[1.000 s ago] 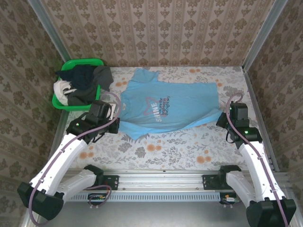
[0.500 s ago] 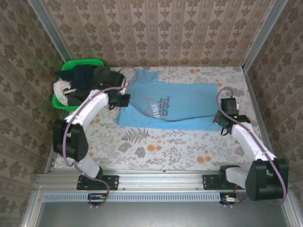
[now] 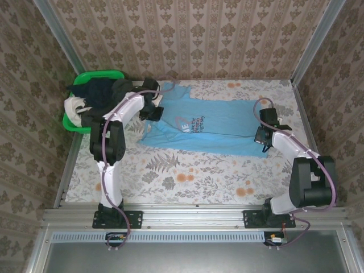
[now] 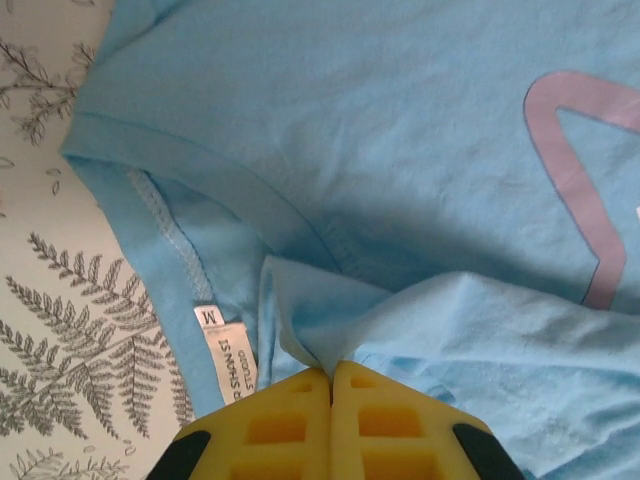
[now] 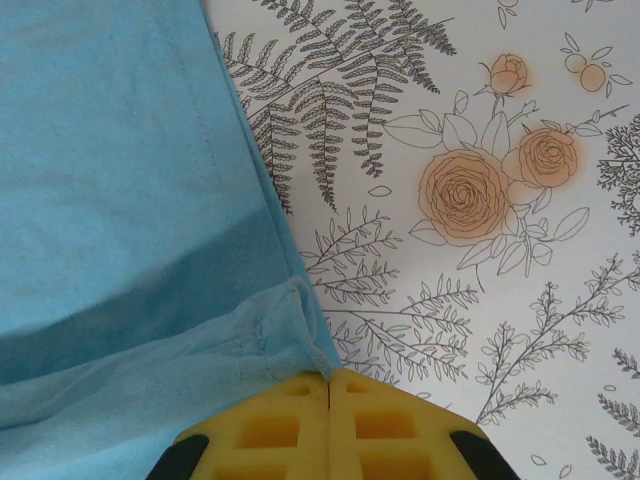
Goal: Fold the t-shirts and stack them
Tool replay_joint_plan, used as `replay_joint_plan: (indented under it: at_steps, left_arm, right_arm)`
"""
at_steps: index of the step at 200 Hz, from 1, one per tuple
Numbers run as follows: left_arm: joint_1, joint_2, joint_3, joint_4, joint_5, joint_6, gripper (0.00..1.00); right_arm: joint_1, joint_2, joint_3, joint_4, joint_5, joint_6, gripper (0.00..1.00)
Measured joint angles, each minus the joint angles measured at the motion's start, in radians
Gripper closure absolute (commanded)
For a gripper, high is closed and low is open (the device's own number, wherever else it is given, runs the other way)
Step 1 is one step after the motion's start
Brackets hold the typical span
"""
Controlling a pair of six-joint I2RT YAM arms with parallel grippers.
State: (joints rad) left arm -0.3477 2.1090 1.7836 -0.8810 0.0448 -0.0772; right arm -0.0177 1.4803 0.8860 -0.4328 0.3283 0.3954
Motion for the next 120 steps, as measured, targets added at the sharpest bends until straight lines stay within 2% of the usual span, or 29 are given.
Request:
replay_joint_plan:
  at_steps: [23,29,35,43,55,71,92,105,120]
  left_arm:
    - [0.005,0.022,0.053,-0.022,0.000,0.003,1.00]
    - [0.007,0.028,0.064,-0.021,0.000,0.003,0.93]
    - [0.009,0.033,0.074,-0.024,0.000,0.004,0.83]
    - [0.011,0.039,0.086,-0.029,0.000,0.008,0.71]
    - [0.016,0.044,0.100,-0.039,-0.005,0.010,0.64]
    - [0.021,0.043,0.105,-0.050,-0.021,0.008,0.54]
    - [0.024,0.016,0.066,-0.044,-0.043,0.008,0.52]
    - [0.024,-0.045,-0.015,-0.026,-0.050,0.002,0.52]
    - [0.024,-0.140,-0.138,0.023,-0.037,-0.008,0.51]
  right_arm:
    - [0.000,0.056,0.040,-0.002,0.009,0.000,1.00]
    - [0.000,0.071,0.051,-0.004,0.013,0.000,0.96]
    - [0.000,0.082,0.061,-0.004,0.016,0.000,0.89]
    - [0.000,0.095,0.077,-0.014,0.020,-0.002,0.86]
    - [0.000,0.108,0.107,-0.040,0.032,-0.003,0.81]
    - [0.000,0.108,0.146,-0.086,0.053,-0.007,0.68]
    - [0.013,0.069,0.161,-0.145,0.070,0.006,0.62]
    - [0.043,0.013,0.144,-0.155,0.075,0.016,0.60]
    - [0.095,-0.046,0.104,-0.122,0.020,0.029,0.60]
